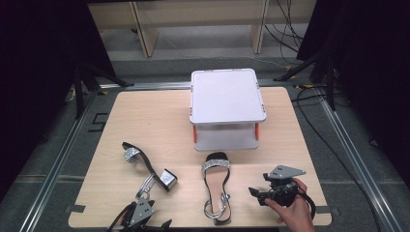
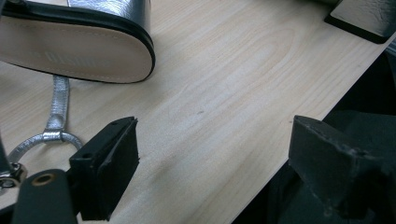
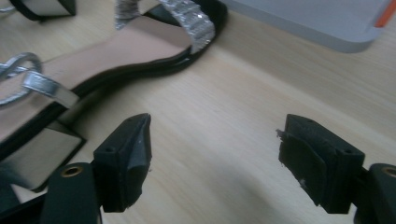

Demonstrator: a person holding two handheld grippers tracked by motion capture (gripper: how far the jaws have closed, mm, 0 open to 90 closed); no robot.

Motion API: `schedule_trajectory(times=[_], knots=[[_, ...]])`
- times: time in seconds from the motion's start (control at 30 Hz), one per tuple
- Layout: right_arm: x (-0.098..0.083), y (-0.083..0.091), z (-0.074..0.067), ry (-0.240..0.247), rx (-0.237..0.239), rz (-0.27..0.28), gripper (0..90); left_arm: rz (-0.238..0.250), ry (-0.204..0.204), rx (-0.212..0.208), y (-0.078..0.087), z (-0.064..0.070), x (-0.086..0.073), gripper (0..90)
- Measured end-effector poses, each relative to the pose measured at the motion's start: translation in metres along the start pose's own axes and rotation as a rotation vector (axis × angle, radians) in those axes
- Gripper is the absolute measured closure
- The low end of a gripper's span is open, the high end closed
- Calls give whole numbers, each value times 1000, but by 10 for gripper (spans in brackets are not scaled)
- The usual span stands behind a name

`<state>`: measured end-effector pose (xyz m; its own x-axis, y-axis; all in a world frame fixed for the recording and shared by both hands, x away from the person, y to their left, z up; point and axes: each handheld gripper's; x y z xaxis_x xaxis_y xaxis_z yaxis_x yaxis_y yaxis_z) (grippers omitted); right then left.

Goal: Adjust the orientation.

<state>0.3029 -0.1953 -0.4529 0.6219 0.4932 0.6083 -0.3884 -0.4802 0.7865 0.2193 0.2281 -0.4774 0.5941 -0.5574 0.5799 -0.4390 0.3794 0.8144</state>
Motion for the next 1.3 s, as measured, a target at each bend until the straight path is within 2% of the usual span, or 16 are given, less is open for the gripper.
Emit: schedule_trajectory(times=[0.1, 0.13, 0.2, 0.33, 0.5, 0.57, 0.63, 0.73, 0.83, 0.9, 0.97, 1.0, 1.07, 1.1, 1.13, 1.3], knots=[[1, 0, -4, 11, 24, -4, 299, 6, 6, 1, -1, 0, 0, 157], [3, 0, -9, 19, 51, 0, 347, 1, 1, 0, 0, 0, 0, 157], [4, 0, -12, 31, 52, 11, 362, -5, -4, 0, 0, 0, 0, 157], [11, 3, -30, 71, 107, 42, 400, -4, -1, -2, 0, 0, 0, 157], [17, 6, -43, 86, 151, 67, 403, -6, -2, 0, 0, 0, 0, 157], [20, 6, -52, 95, 189, 79, 394, -7, -2, 2, 0, 0, 0, 157], [22, 4, -56, 100, 196, 79, 389, -4, -5, 8, -2, 0, 0, 157], [26, -6, -68, 134, 215, 54, 376, -9, -10, 15, -1, 1, 0, 157], [28, -13, -72, 126, 225, 30, 358, -8, -10, 14, -1, 1, 0, 157], [30, -19, -74, 143, 227, 29, 347, -10, -8, 15, -1, 1, 0, 157], [31, -23, -76, 135, 230, 5, 391, -9, -8, 14, -1, 1, 0, 157], [30, -26, -76, 150, 227, -14, 458, -8, -9, 13, -1, 1, 0, 157], [30, -25, -74, 155, 208, -17, 543, -16, -13, 13, 0, 1, 1, 157], [30, -25, -74, 155, 208, -17, 543, -16, -13, 13, 0, 1, 1, 157], [29, -22, -70, 163, 188, -9, 656, -18, -12, 11, 0, 0, 1, 157], [29, -20, -61, 163, 194, -17, 698, -6, -7, 27, -2, 1, 1, 157]])
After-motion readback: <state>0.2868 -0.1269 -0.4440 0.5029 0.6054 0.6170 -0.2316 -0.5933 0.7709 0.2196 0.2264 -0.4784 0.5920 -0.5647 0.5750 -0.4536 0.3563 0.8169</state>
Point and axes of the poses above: each handheld gripper's, and its own axes: y roughly backward along the jaws, x roughly out of its top, z roughly to its right, and after that the axes turned 10 degrees about -z, right-handed
